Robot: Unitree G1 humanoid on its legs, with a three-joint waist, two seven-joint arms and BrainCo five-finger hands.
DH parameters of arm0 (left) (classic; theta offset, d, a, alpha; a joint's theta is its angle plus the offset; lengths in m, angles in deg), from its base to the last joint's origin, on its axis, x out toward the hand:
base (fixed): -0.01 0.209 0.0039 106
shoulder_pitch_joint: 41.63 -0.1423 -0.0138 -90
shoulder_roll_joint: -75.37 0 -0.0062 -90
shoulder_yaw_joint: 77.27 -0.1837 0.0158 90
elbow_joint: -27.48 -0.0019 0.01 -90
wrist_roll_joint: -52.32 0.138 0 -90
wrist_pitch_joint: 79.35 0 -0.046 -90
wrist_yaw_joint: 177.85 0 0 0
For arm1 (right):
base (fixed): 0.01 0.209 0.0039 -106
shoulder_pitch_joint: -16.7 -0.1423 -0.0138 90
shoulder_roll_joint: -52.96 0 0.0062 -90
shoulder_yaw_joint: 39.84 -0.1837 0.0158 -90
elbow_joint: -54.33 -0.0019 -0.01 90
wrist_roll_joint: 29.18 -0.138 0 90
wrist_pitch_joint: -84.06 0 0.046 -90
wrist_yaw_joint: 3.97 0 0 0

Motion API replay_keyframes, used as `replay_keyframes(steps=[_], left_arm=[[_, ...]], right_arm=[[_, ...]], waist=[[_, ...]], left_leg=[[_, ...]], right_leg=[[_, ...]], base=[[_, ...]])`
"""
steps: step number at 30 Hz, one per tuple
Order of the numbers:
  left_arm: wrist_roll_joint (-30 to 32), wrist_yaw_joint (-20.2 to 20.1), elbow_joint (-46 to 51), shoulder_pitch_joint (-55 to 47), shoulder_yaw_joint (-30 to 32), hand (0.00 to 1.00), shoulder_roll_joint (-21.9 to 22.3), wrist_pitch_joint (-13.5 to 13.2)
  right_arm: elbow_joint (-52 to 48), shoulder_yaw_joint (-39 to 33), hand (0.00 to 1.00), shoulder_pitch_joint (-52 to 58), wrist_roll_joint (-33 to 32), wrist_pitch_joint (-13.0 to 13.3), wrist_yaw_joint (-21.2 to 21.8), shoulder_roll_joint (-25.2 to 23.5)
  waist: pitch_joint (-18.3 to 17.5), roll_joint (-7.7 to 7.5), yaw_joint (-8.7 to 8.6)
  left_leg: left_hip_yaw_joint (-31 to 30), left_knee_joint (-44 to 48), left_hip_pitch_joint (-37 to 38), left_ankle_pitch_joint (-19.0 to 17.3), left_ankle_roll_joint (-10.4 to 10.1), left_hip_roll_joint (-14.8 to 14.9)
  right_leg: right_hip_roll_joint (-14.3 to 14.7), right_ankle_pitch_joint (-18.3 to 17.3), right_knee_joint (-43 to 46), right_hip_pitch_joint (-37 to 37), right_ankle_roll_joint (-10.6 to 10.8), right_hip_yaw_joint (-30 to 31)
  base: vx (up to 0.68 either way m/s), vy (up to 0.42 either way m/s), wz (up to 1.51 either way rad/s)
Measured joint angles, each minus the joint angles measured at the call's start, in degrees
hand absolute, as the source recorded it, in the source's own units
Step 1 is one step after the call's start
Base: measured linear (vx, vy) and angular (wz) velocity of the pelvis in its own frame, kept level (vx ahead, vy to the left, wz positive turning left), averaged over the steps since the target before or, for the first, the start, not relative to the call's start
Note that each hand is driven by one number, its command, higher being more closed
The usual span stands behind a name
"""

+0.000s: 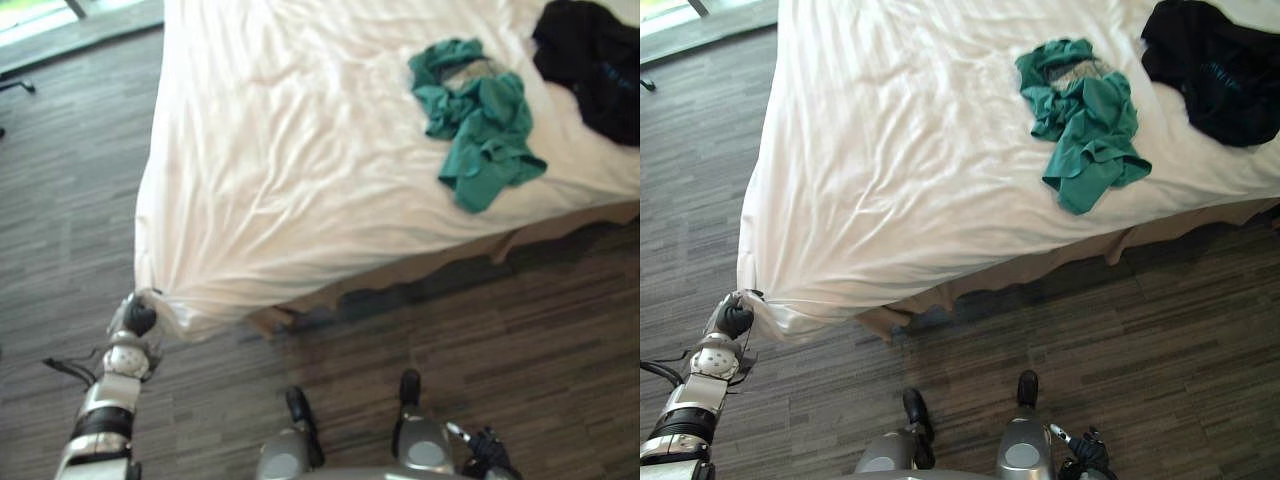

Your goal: Tidy the bed and pick cloth on bed and put in laundry

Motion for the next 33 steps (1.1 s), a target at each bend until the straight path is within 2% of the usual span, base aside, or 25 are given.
replay_keyframes(steps=[6,9,13,17,18,21,23,27,30,33], left_arm=[[0.02,2.14,-4.62,-4.91,8.13,0.0,7.84,1.48],[-1.16,2.11,-7.52,-10.02,12.89,0.0,12.67,4.35],[-8.76,2.22,-7.32,-16.5,14.27,0.0,19.71,5.08],[-15.17,2.4,-4.92,-18.29,13.24,0.0,23.76,4.58],[-16.65,2.43,-3.85,-18.26,11.92,0.0,24.24,3.93],[-18.72,2.43,-0.25,-18.19,7.75,0.0,24.9,2.3],[-18.83,2.43,1.17,-18.31,4.73,0.0,25.13,1.49],[-22.16,2.1,1.97,-18.35,-1.9,0.0,26.27,0.09],[-22.94,1.45,1.86,-18.64,-4.15,0.0,27.11,-0.47],[-23.25,0.82,1.8,-19.43,-5.86,0.0,27.27,-0.59]], right_arm=[[0.59,-1.85,0.0,2.44,0.27,-1.38,-0.06,0.03],[1.59,-4.05,0.0,2.99,0.28,-1.63,-0.08,0.03],[1.39,-5.67,0.0,2.71,0.24,-1.71,-0.19,-0.89],[-0.51,-6.39,0.0,2.23,0.2,-1.79,-0.24,-1.32],[-1.89,-6.37,1.0,2.16,0.18,-1.93,-0.33,-1.4],[-9.61,-5.81,1.0,1.58,0.22,-2.48,-0.68,-1.23],[-16.16,-2.93,1.0,1.78,0.57,-2.49,-0.76,0.03],[-26.88,4.45,1.0,-2.05,3.29,-0.57,-0.41,4.74],[-30.44,9.11,1.0,-6.85,4.62,1.44,0.0,6.68],[-32.36,14.13,1.0,-12.61,5.16,1.83,0.38,7.27]], waist=[[-3.3,-0.28,0.07],[-4.96,-0.44,0.17],[-6.72,-1.39,2.26],[-7.41,-2.06,2.42],[-7.56,-2.32,2.43],[-7.9,-2.86,2.3],[-8.27,-3.16,2.29],[-8.9,-4.17,2.32],[-9.08,-4.47,2.56],[-9.1,-4.5,2.68]], left_leg=[[-1.06,-1.31,2.36,0.02,0.0,-0.12],[-1.55,-2.26,3.82,0.0,-0.02,-0.27],[-1.64,-3.19,5.3,0.02,-0.04,-0.47],[-1.51,-3.29,7.23,0.0,-0.05,-0.77],[-1.55,-3.29,7.45,0.0,-0.05,-0.75],[-1.33,-3.34,8.17,0.01,-0.04,-0.73],[-1.15,-3.4,8.67,0.0,-0.03,-0.74],[-1.32,-3.84,8.58,0.02,-0.03,-0.75],[-1.97,-3.85,7.92,0.1,-0.04,-0.77],[-2.61,-3.84,7.48,0.26,-0.14,-0.82]], right_leg=[[0.09,-0.98,-0.37,2.47,0.86,-0.91],[0.14,-1.06,-1.08,4.25,1.1,-1.66],[0.16,-1.26,-1.61,5.91,1.17,-1.78],[-0.11,-1.26,-1.85,7.86,1.17,-1.76],[-0.11,-1.26,-1.85,8.11,1.17,-1.79],[-0.12,-1.22,-1.61,8.35,1.14,-1.63],[-0.16,-1.2,-1.47,8.5,1.15,-1.4],[-0.19,-1.24,-1.6,8.06,1.15,-1.42],[-0.17,-1.26,-1.68,8.11,1.28,-1.83],[-0.18,-0.81,-1.71,8.1,1.38,-2.37]], base=[[-0.02,-0.005,0.06],[0.05,-0.003,0.11],[0.08,0.002,0.07],[0.03,0.006,0.0],[-0.03,-0.004,-0.03],[-0.08,-0.008,-0.08],[-0.1,-0.006,-0.1],[-0.11,-0.008,-0.02],[-0.04,-0.007,0.08],[0.01,-0.005,0.13]])
